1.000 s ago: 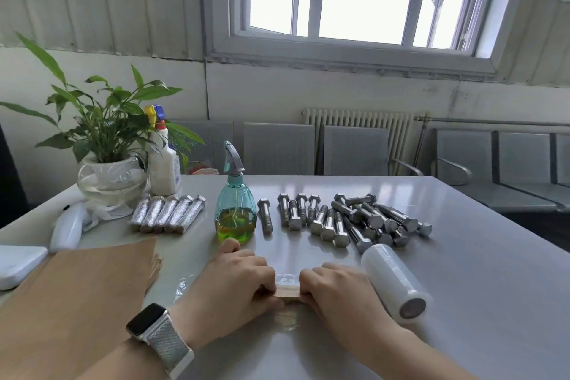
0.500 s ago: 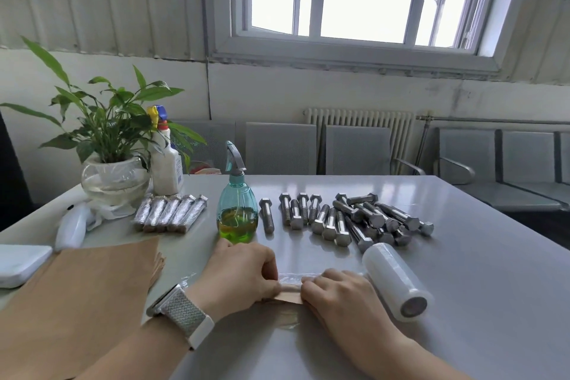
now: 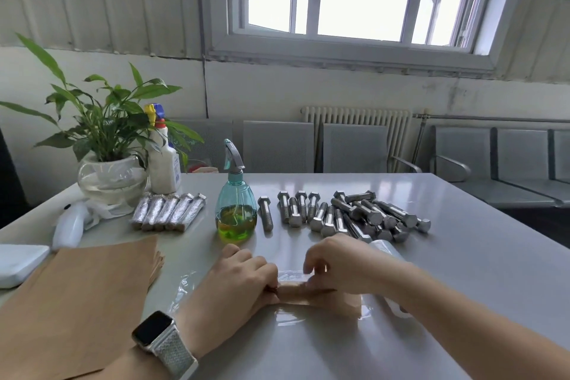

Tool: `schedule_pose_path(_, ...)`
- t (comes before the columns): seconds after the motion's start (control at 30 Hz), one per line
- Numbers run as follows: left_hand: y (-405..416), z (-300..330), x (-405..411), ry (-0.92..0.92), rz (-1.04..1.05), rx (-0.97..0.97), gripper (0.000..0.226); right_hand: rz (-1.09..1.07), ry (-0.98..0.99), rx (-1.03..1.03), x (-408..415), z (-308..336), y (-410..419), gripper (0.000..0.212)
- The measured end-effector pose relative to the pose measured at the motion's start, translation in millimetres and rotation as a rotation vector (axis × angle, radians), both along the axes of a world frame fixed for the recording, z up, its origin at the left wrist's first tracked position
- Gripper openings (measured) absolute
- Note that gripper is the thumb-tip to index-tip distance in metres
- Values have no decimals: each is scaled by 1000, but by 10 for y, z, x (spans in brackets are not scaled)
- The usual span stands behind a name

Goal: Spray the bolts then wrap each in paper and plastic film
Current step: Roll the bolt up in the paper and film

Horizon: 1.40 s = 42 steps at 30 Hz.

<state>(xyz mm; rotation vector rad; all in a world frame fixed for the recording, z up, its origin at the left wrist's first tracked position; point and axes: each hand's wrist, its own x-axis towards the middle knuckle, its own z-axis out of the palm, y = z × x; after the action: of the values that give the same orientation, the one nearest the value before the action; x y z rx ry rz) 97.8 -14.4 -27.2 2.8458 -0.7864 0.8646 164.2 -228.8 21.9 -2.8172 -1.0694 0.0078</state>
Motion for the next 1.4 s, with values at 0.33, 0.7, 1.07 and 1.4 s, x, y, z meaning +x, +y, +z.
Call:
schedule_pose_path(0.33, 23, -3, 30, 98, 39, -55, 21, 31, 190, -285, 74, 117, 190, 39)
schedule_pose_path(0.7, 111, -8, 9, 131, 50, -241, 25, 43, 171, -363, 20, 400, 368, 35)
schedule_pose_path(1.07, 0, -41, 28, -22, 56, -151, 20, 175, -266, -259, -28, -128, 126, 31)
schedule_pose_path(1.4, 25, -43, 51, 41, 56, -116, 27, 139, -172, 17, -60, -298, -99, 23)
